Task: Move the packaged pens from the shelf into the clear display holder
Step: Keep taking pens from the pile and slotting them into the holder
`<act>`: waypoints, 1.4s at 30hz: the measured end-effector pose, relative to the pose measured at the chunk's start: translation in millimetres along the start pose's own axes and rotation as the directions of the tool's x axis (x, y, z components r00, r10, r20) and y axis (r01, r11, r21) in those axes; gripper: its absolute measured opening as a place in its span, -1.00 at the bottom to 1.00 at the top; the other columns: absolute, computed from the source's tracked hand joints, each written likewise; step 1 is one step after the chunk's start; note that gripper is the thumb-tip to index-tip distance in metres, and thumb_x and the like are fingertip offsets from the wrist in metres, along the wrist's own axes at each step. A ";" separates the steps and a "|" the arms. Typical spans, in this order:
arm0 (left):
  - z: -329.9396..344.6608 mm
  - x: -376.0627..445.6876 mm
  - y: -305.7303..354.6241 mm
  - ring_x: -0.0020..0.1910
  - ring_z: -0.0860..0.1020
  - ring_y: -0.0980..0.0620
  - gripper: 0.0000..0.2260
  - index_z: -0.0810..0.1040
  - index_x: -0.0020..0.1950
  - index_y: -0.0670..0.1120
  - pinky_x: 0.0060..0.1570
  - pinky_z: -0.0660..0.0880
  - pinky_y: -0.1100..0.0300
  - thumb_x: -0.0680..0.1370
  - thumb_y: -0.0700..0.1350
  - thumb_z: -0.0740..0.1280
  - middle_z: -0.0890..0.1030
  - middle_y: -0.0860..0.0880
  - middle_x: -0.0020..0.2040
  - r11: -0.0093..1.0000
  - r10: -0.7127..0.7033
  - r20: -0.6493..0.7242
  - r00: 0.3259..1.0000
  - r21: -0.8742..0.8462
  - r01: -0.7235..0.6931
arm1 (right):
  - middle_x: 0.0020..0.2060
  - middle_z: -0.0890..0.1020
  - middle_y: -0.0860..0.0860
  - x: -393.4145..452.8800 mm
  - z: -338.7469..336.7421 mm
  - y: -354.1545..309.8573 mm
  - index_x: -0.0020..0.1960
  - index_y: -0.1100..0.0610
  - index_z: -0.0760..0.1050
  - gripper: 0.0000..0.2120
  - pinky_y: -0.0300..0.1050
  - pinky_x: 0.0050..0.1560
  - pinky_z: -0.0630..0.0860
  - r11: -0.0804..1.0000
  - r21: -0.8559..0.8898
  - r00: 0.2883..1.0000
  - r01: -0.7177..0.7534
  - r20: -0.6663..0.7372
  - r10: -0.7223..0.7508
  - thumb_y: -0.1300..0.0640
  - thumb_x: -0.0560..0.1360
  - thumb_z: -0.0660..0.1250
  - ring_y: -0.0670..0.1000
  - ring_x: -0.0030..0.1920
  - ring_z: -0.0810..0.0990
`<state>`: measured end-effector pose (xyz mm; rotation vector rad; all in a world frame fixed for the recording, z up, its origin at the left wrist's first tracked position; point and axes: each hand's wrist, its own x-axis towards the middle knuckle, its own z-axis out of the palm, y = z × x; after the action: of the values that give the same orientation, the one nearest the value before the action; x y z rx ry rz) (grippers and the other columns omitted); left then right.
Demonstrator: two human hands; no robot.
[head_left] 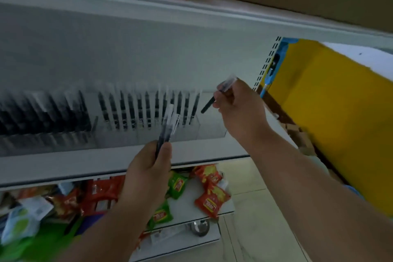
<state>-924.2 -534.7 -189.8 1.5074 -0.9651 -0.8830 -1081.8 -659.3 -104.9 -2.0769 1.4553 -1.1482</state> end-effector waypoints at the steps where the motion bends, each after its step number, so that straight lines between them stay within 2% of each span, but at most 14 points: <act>1: 2.5 -0.8 0.5 -0.44 0.30 0.01 -0.67 0.36 -0.27 -0.05 -0.38 0.25 0.05 0.61 0.11 0.19 0.33 0.00 -0.42 1.000 -0.003 -0.011 1.000 -0.006 0.003 | -0.20 0.65 -0.05 5.5 3.3 3.3 -0.01 0.05 0.48 -0.95 -0.01 -0.04 0.60 1.000 -0.011 1.000 0.004 0.029 -0.003 0.07 0.59 0.29 -0.06 -0.15 0.64; 4: 5.8 2.8 2.0 -0.44 0.30 0.03 -0.68 0.39 -0.27 -0.04 -0.39 0.25 0.05 0.63 0.07 0.20 0.34 0.03 -0.43 1.000 -0.015 -0.048 0.999 0.000 0.015 | -0.22 0.64 -0.04 20.5 10.6 8.3 -0.02 0.04 0.48 -0.92 -0.12 -0.11 0.56 0.995 -0.096 0.990 0.001 0.144 0.012 0.05 0.59 0.27 -0.04 -0.16 0.63; 8: 10.0 11.5 7.0 -0.38 0.30 -0.02 -0.72 0.44 -0.21 -0.05 -0.33 0.27 0.00 0.64 0.05 0.21 0.35 0.01 -0.39 0.997 -0.020 -0.064 0.998 -0.075 0.015 | -0.34 0.51 -0.09 31.2 18.2 12.2 -0.20 0.01 0.37 -0.78 -0.19 -0.38 0.32 0.966 -0.249 0.955 0.067 0.296 0.010 0.02 0.60 0.27 -0.09 -0.31 0.50; 12: 17.3 11.2 8.1 -0.39 0.29 -0.02 -0.72 0.43 -0.23 -0.06 -0.35 0.28 0.03 0.64 0.03 0.21 0.35 0.02 -0.40 0.998 -0.018 -0.070 0.997 -0.067 0.013 | -0.32 0.51 -0.07 36.1 25.8 18.9 -0.21 0.05 0.40 -0.74 -0.16 -0.33 0.36 0.958 -0.284 0.921 0.034 0.380 0.080 -0.04 0.57 0.32 -0.02 -0.25 0.51; 15: 16.5 15.2 11.7 -0.38 0.26 -0.03 -0.73 0.44 -0.23 -0.06 -0.34 0.23 0.00 0.61 0.03 0.24 0.34 0.03 -0.40 0.991 -0.027 -0.044 0.999 -0.131 0.021 | -0.27 0.53 -0.11 31.3 19.2 18.8 -0.14 0.02 0.44 -0.73 -0.17 -0.31 0.38 0.965 -0.263 0.939 -0.022 0.327 0.110 -0.16 0.50 0.37 -0.09 -0.23 0.51; 18: 19.5 22.0 14.3 -0.40 0.21 0.00 -0.77 0.43 -0.15 -0.19 -0.36 0.14 0.04 0.65 -0.08 0.23 0.30 0.02 -0.40 0.970 -0.057 -0.018 0.998 -0.236 0.051 | -0.33 0.54 -0.14 9.3 9.6 8.3 -0.16 -0.01 0.50 -0.73 -0.23 -0.34 0.38 0.995 -0.062 0.953 -0.080 0.286 0.095 -0.20 0.49 0.36 -0.18 -0.33 0.49; 21: 31.0 22.1 18.8 -0.41 0.20 0.00 -0.77 0.43 -0.13 -0.21 -0.38 0.14 0.07 0.65 -0.09 0.22 0.29 0.01 -0.41 0.980 -0.012 0.048 0.999 -0.199 0.021 | -0.38 0.58 -0.04 -11.0 9.1 -4.5 -0.16 0.11 0.58 -0.76 -0.23 -0.35 0.44 0.969 0.190 0.876 -0.159 0.480 0.050 -0.06 0.51 0.39 -0.12 -0.43 0.48; 23: 37.6 20.0 21.0 -0.43 0.22 0.03 -0.77 0.46 -0.14 -0.17 -0.40 0.16 0.12 0.66 -0.09 0.21 0.30 0.03 -0.43 0.982 -0.009 0.095 0.995 -0.185 0.026 | -0.41 0.61 -0.01 -16.3 8.5 -5.5 -0.13 0.23 0.57 -0.80 -0.25 -0.37 0.44 0.936 0.288 0.867 -0.203 0.496 0.035 0.08 0.54 0.38 -0.09 -0.44 0.50; 26: 37.0 18.8 22.1 -0.43 0.28 0.04 -0.75 0.56 -0.17 -0.05 -0.38 0.24 0.13 0.65 -0.03 0.21 0.36 0.06 -0.45 0.989 -0.023 0.078 0.997 -0.146 0.035 | -0.35 0.65 0.02 -13.0 1.8 1.3 -0.16 0.21 0.55 -0.83 -0.24 -0.40 0.39 0.858 0.428 0.919 -0.284 0.378 0.115 0.16 0.57 0.34 -0.02 -0.40 0.54; 29: 28.2 21.2 21.4 -0.41 0.31 0.01 -0.73 0.57 -0.21 -0.01 -0.35 0.25 0.08 0.64 -0.01 0.23 0.37 0.06 -0.44 0.994 -0.020 0.017 1.000 -0.103 0.022 | -0.27 0.67 0.04 0.8 -12.2 12.5 -0.18 0.14 0.53 -0.82 -0.21 -0.39 0.37 0.836 0.497 0.973 -0.232 0.123 0.197 0.15 0.59 0.29 0.01 -0.36 0.58; 31: 24.2 22.9 21.8 -0.39 0.28 -0.02 -0.73 0.55 -0.23 -0.05 -0.36 0.23 0.09 0.64 -0.03 0.23 0.35 0.03 -0.44 0.989 -0.048 0.000 0.999 -0.138 0.047 | -0.30 0.65 0.01 9.6 -20.2 17.9 -0.15 0.09 0.53 -0.84 -0.24 -0.36 0.41 0.912 0.385 0.983 -0.144 -0.046 0.175 0.12 0.60 0.28 -0.05 -0.38 0.60; 33: 22.5 23.4 23.6 -0.36 0.27 -0.03 -0.72 0.55 -0.24 -0.05 -0.37 0.22 0.11 0.64 -0.04 0.24 0.34 0.02 -0.43 0.985 -0.063 0.008 0.998 -0.162 0.064 | -0.35 0.61 -0.01 14.0 -22.3 20.7 -0.14 0.06 0.52 -0.85 -0.33 -0.37 0.42 0.981 0.179 0.987 -0.078 -0.123 0.101 0.07 0.59 0.27 -0.12 -0.39 0.59; 38: 20.7 20.2 23.7 -0.38 0.27 -0.03 -0.72 0.56 -0.24 -0.04 -0.37 0.22 0.12 0.64 -0.04 0.23 0.35 0.00 -0.42 0.986 -0.060 0.027 0.998 -0.151 0.064 | -0.31 0.57 -0.13 17.3 -9.1 20.4 -0.11 0.02 0.48 -0.87 -0.21 -0.29 0.47 0.998 -0.047 0.997 0.046 -0.057 -0.049 0.01 0.59 0.27 -0.08 -0.28 0.60; 42: 17.8 17.1 20.8 -0.39 0.28 -0.02 -0.75 0.56 -0.20 -0.06 -0.37 0.24 0.11 0.64 -0.06 0.23 0.35 -0.01 -0.42 0.990 -0.056 0.016 0.998 -0.127 0.058 | -0.37 0.46 -0.19 22.8 -0.7 19.3 -0.14 -0.02 0.40 -0.85 -0.32 -0.36 0.27 0.981 -0.171 0.994 0.089 0.071 -0.078 0.02 0.60 0.26 -0.23 -0.33 0.45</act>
<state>-936.0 -559.0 -172.1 1.4281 -0.8613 -0.9775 -1090.9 -687.6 -108.2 -2.2906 1.4992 -1.0060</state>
